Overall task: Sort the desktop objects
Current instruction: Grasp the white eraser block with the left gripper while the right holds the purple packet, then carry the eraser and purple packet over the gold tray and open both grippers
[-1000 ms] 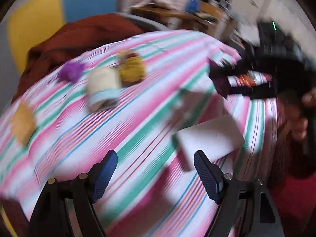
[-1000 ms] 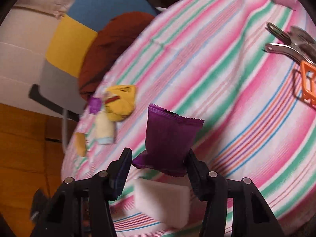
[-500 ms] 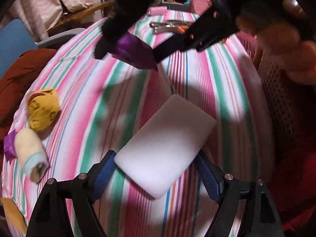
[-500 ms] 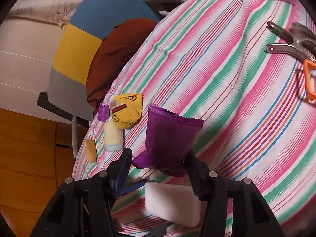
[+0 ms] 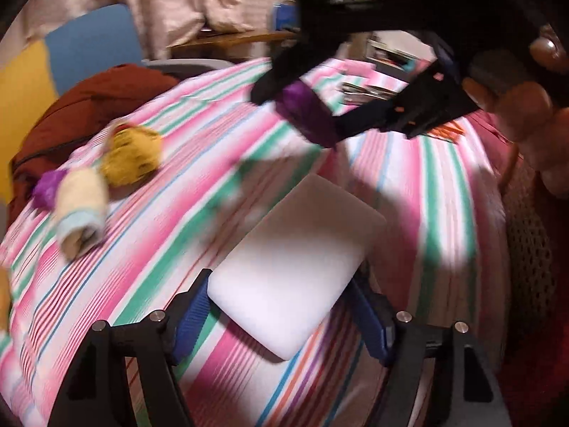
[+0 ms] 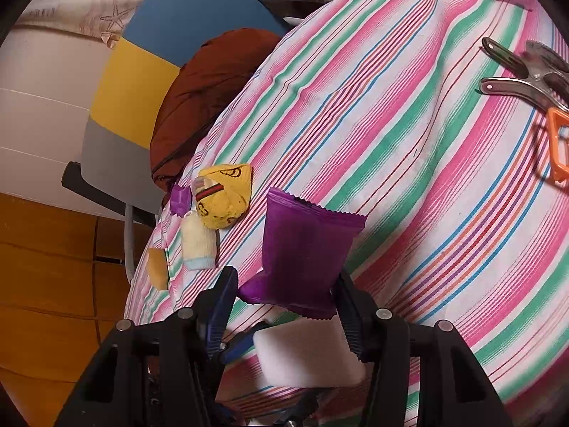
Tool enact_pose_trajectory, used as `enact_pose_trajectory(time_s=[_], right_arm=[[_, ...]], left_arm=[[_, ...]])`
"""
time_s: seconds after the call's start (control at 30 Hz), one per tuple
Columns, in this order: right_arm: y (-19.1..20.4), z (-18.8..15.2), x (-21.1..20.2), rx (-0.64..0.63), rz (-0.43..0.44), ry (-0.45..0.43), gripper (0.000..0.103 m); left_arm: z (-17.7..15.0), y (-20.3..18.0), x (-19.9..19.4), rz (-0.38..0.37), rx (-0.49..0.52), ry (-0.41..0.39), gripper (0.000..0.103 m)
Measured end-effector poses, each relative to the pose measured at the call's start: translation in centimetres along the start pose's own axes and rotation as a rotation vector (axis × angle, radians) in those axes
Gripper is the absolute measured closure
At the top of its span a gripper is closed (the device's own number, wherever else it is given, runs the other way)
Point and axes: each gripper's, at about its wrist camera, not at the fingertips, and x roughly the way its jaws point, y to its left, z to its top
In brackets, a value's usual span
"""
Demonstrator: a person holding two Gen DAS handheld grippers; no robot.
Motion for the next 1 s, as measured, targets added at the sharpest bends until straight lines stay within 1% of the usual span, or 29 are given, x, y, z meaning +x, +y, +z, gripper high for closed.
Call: enact_pose_trajectory(time_s=[0.1,0.17,0.27,0.3,0.33,0.4,0.43,0.5,0.57,0.67,0.73,0.87,1.0], right_arm=[[0.5,-0.2,0.1,-0.026,0.003,0.006,0.048],[0.9,-0.4,0.3,-0.045,0.013,0.016,0.048],[1.5,-0.7,0.7,-0.078,0.016,0.035,0.048],[1.8,-0.8,0.9,-0.09,0.017,0.044,0.048],[2.0,-0.9,1.2,-0.105,0.016,0.056,0.048],[2.4,-1.1,1.6,-0.127,0.013,0.075,0.048],[2.7,-1.2,1.8,-0.14,0.013,0.087,0.048],[3.1,-1.6,2.4,-0.166,0.012,0.11,0.048],[3.6,-1.9,2.8,-0.188,0.012,0.128,0.048],[4.4,-2.5,3.3,-0.234,0.005,0.15,0.048],[5.0,-3.0,3.5,-0.26,0.017,0.161,0.046],[6.0,-3.9,3.8,-0.305,0.017,0.162,0.046],[7.2,-5.1,4.6,-0.347,0.008,0.191,0.047]], left_arm=[[-0.7,1.3,-0.8,0.083,-0.096,-0.013,0.029],[-1.6,3.0,-1.8,0.132,-0.202,-0.033,0.029],[-3.3,5.4,-3.2,0.172,-0.337,-0.064,0.029],[-3.9,6.0,-3.7,0.18,-0.367,-0.081,0.029],[-4.6,6.4,-4.6,0.212,-0.4,-0.097,0.029],[-5.1,7.1,-4.8,0.244,-0.434,-0.108,0.029],[-5.8,7.4,-5.5,0.26,-0.462,-0.117,0.029],[-6.6,7.8,-5.6,0.269,-0.502,-0.12,0.029],[-7.1,8.3,-5.7,0.268,-0.523,-0.135,0.029],[-8.0,8.0,-6.7,0.276,-0.519,-0.141,0.029],[-8.4,8.1,-6.5,0.3,-0.516,-0.134,0.029],[-9.3,8.1,-7.4,0.3,-0.533,-0.148,0.029],[-10.4,7.8,-8.3,0.302,-0.532,-0.156,0.029]])
